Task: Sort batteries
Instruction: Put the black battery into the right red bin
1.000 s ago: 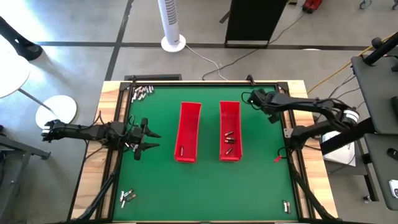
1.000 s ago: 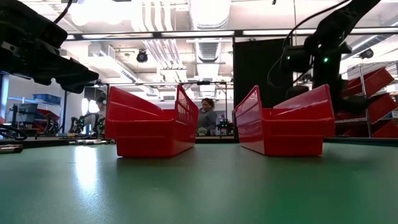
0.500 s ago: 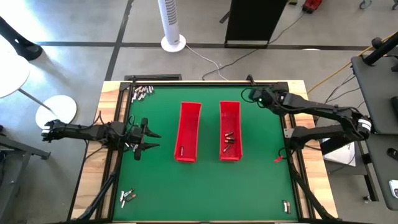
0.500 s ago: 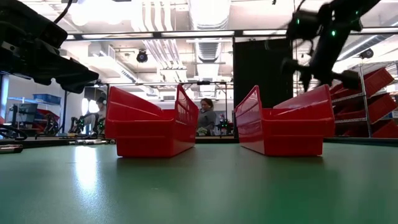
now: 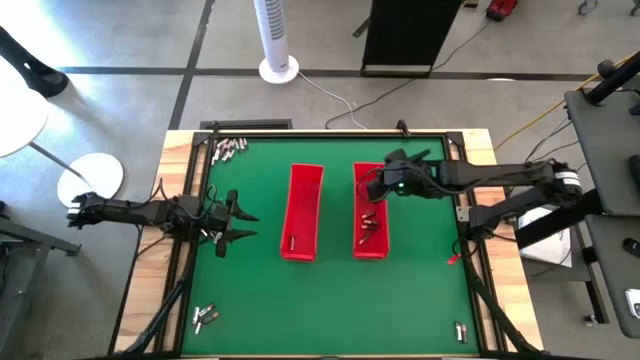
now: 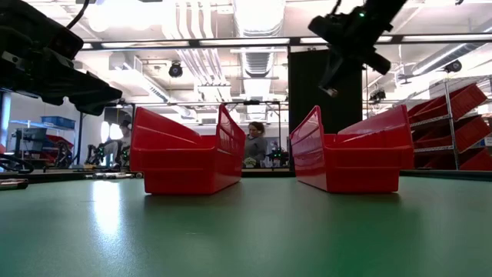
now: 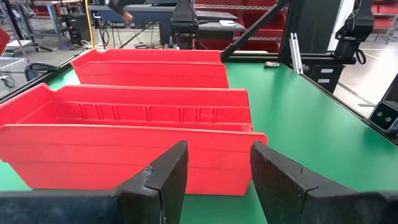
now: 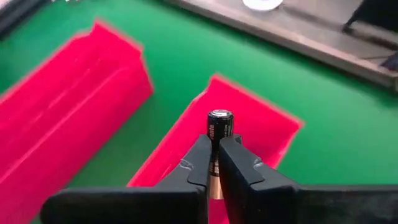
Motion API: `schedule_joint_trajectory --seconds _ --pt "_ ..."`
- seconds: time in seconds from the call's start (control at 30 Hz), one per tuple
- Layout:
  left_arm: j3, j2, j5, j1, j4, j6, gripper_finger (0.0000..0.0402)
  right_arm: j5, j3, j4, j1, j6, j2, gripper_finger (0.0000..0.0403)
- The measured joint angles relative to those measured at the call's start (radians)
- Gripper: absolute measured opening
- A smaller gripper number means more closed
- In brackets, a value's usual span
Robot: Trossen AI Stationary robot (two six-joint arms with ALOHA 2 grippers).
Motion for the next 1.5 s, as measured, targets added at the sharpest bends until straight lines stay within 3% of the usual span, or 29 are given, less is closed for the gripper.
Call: schedule_joint_trajectory --seconds 0.4,0.7,1.13,1.5 --pt "0.0 0.0 0.0 0.0 0.0 0.0 0.0155 -0.279 0.103 -0.062 0.061 -0.196 0.341 0.0008" --pt "0.0 0.0 0.0 0.0 0.0 0.0 0.0155 -0.328 0.217 -0.241 0.063 -0.338 0.557 0.0009" --pt "0.0 0.0 0.0 0.0 0.0 0.0 0.0155 -0.326 0.284 -0.286 0.063 -0.394 0.6 0.001" --pt "0.0 0.0 0.0 0.0 0.0 0.0 0.0155 -0.314 0.287 -0.334 0.058 -0.34 0.599 0.0013"
